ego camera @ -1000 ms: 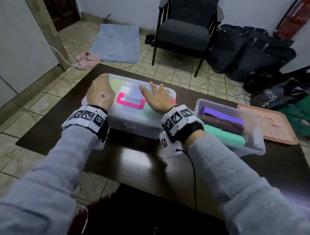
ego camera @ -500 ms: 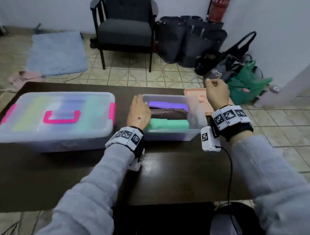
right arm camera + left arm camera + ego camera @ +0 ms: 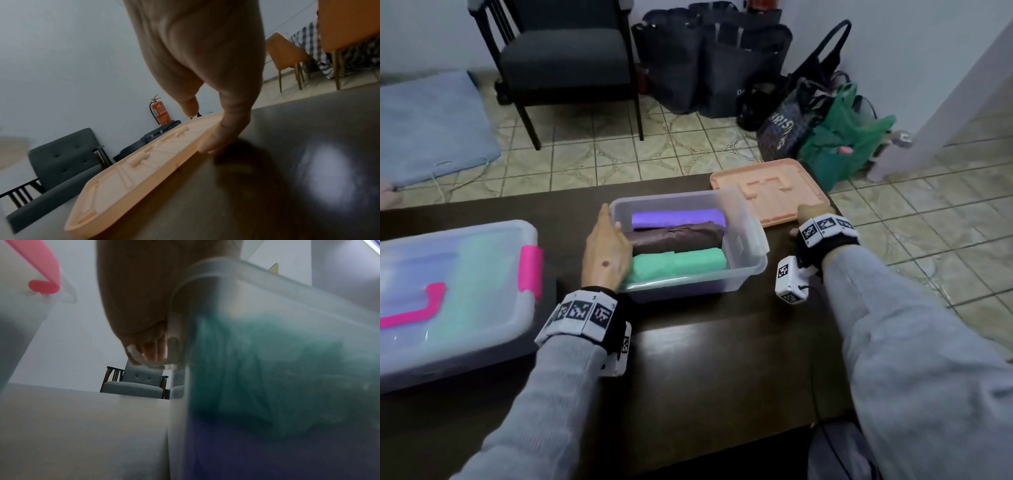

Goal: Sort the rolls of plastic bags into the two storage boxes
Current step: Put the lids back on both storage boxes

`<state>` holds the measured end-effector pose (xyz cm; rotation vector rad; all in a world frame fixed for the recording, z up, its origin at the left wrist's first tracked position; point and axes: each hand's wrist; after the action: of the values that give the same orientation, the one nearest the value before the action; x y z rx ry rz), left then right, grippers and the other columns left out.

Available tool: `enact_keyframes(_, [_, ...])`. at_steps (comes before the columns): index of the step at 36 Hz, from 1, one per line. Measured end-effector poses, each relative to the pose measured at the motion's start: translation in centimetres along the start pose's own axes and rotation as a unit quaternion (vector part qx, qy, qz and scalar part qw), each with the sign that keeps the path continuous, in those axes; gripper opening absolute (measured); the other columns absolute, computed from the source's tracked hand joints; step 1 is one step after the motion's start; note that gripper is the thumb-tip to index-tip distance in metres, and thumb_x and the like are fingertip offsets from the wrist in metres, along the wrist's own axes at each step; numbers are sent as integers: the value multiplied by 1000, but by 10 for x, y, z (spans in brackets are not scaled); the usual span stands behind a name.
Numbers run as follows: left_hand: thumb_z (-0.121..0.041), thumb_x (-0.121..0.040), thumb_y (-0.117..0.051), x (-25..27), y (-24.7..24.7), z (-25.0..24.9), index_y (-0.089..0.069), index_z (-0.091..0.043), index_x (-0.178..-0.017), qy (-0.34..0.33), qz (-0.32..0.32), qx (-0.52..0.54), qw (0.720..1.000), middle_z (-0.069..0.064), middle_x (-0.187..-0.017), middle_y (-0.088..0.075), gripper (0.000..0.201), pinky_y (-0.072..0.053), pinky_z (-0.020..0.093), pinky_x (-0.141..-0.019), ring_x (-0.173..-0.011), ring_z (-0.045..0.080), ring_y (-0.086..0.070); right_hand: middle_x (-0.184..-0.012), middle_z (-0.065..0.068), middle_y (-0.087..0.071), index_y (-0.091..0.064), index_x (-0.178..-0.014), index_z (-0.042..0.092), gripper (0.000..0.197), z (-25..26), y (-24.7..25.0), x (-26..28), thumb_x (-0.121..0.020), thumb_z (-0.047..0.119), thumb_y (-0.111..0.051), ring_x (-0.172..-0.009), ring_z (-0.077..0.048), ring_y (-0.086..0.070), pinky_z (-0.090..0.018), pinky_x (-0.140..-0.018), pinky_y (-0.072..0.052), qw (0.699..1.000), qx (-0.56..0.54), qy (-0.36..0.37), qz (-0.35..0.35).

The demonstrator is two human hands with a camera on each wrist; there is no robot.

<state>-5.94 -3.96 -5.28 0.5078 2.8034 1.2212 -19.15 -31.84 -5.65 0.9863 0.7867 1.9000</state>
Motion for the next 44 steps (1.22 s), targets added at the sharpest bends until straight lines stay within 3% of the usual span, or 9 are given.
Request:
enact_keyframes(4, [-15,-102,-29,0,0,-1,-23,-11,-148,-9,-6,-4,1000,23,-140,-45,47,-35,39,-102,-125,38,-46,-68,-6,-49,-45,-68,13,27,2,1,4,-93,15,-56,-68,-21,-50,-39,-89,-48,992,115,32,39])
enact_keyframes(6, [-13,-101,-29,1,-1,-1,-23,-10,-148,-16,-11,-5,1000,22,-139,-46,48,-36,38,-102,-125,36,-47,-70,-2,-51,-42,-70,9,27,0,1,4,-92,13,-58,-58,-13,-46,-43,-92,-49,991,122,35,41])
enact_keyframes(10, [-12,-101,-31,2,-1,-1,-24,-9,-148,-30,-22,-8,999,22,-138,-47,48,-37,38,-101,-124,36,-48,-108,-16,-62,-60,-105,8,16,-1,-8,-13,-91,15,-59,-103,-33,-60,-45,-92,-49,985,170,26,31])
enact_keyframes(15, [-4,-99,-33,3,-1,3,-24,-8,-148,-79,-47,17,996,13,-150,-35,50,-24,27,-112,-138,25,-33,-110,-12,-58,-60,-102,14,16,-11,-11,-24,-93,25,-55,-111,-33,-56,-33,-86,-48,982,183,44,9])
enact_keyframes(21, [-11,-101,-33,8,3,-2,-21,-10,-149,-42,-27,36,998,19,-138,-48,50,-32,28,-102,-126,32,-46,-94,-4,-55,-56,-91,12,9,-14,-19,-39,-93,19,-51,-86,-21,-57,-36,-92,-52,987,-153,-52,-12])
enact_keyframes(26, [-17,-103,-30,7,5,-1,-22,-11,-149,-17,-2,42,999,20,-140,-46,48,-31,30,-104,-128,34,-44,-99,-15,-66,-53,-118,-3,33,-4,-5,-33,-85,-5,-55,-86,-25,-66,-41,-79,-57,833,-544,-99,-9])
enact_keyframes(31, [-19,-103,-30,7,7,2,-27,-15,-148,-14,7,50,999,17,-143,-44,46,-30,31,-107,-130,33,-42,-90,-1,-66,-57,-94,14,22,10,22,-10,-95,-4,-45,-89,-14,-62,-31,-77,-56,801,-596,34,54])
enact_keyframes(38, [-19,-102,-32,9,12,4,-30,-16,-147,-20,18,59,998,15,-145,-41,45,-27,29,-107,-133,32,-39,-104,6,-64,-57,-124,10,43,36,46,51,-83,3,-67,-93,-5,-61,-20,-82,-52,900,-336,278,-27])
enact_keyframes(44, [-18,-102,-31,17,13,10,-34,-15,-146,-31,20,74,997,13,-145,-42,44,-27,28,-107,-133,31,-39,-101,3,-64,-64,-119,10,46,54,26,112,-75,1,-74,-76,6,-53,-4,-69,-44,877,-208,430,-47])
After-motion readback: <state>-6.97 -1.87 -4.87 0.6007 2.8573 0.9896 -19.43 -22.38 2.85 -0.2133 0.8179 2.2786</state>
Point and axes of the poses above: each hand's wrist, its own x-axis away from the middle knuckle, its own y-axis out of the back of the hand, z = x × y
